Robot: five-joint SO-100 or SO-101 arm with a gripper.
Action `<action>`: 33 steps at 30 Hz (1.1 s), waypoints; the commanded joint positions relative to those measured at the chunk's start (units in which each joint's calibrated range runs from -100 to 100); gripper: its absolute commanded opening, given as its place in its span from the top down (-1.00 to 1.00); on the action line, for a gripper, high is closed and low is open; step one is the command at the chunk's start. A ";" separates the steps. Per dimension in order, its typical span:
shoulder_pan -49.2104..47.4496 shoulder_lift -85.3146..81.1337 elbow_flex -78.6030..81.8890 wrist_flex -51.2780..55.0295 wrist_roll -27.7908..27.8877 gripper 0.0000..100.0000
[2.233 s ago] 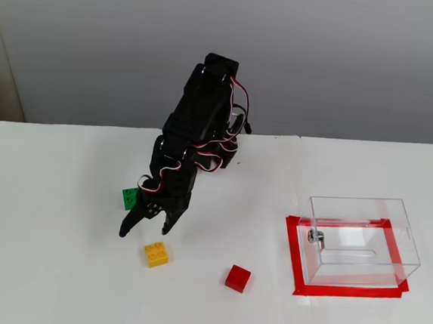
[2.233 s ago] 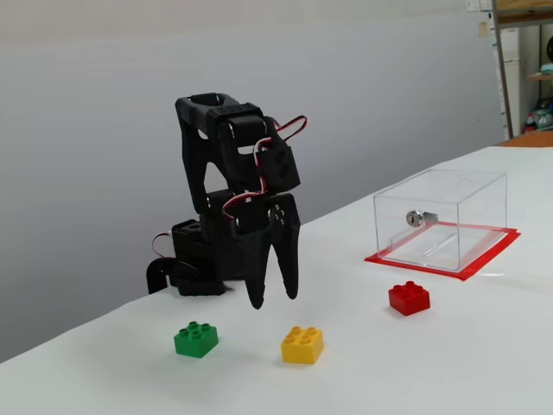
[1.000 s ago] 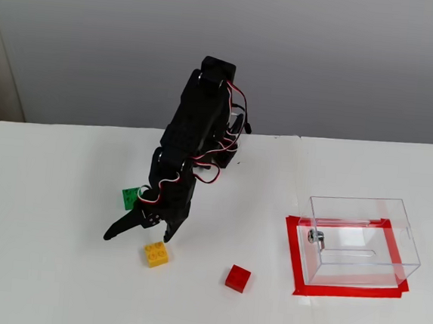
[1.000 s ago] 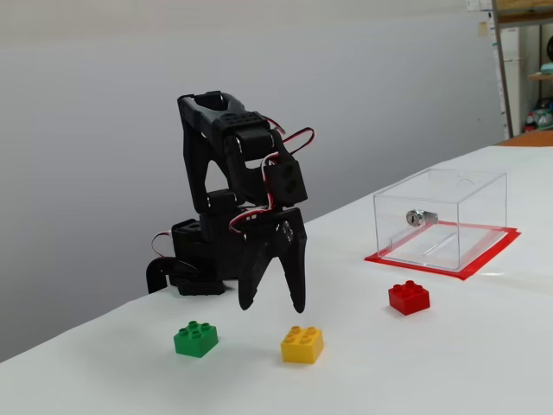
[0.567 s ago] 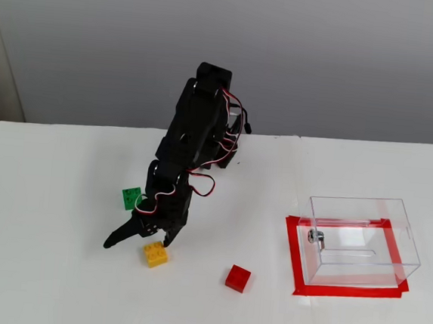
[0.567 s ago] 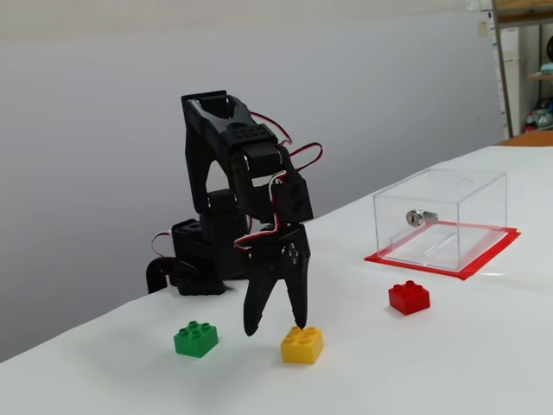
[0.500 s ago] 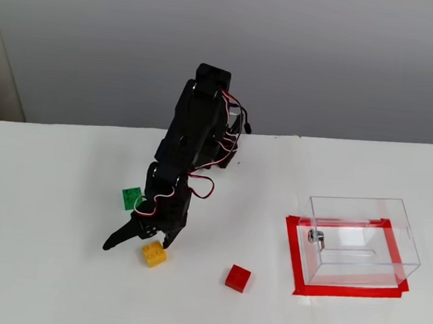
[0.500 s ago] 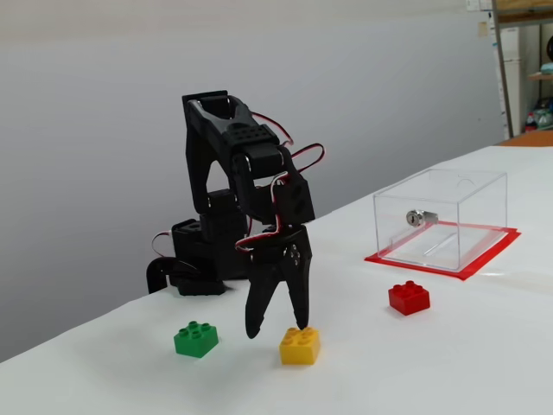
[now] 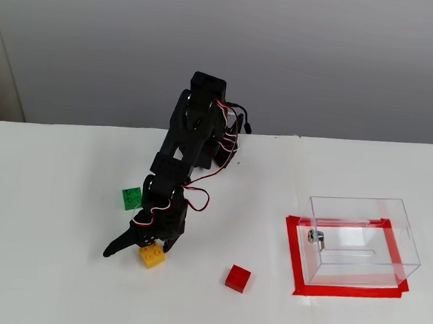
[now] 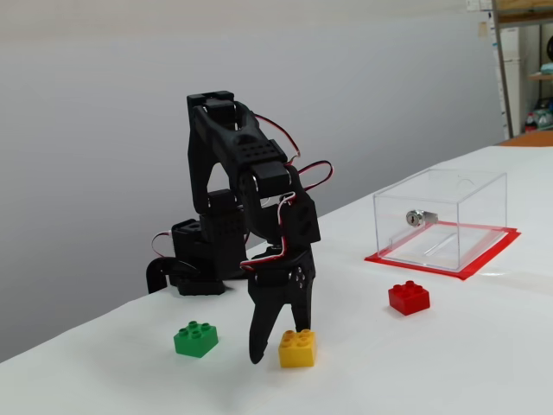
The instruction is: Pick the yellow lego brick and place it into the transparent box
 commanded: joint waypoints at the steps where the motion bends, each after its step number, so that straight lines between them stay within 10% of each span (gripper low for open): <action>1: -0.27 -0.14 -1.82 0.30 0.03 -0.13; 33: -1.31 -2.69 -0.91 0.30 -0.23 0.68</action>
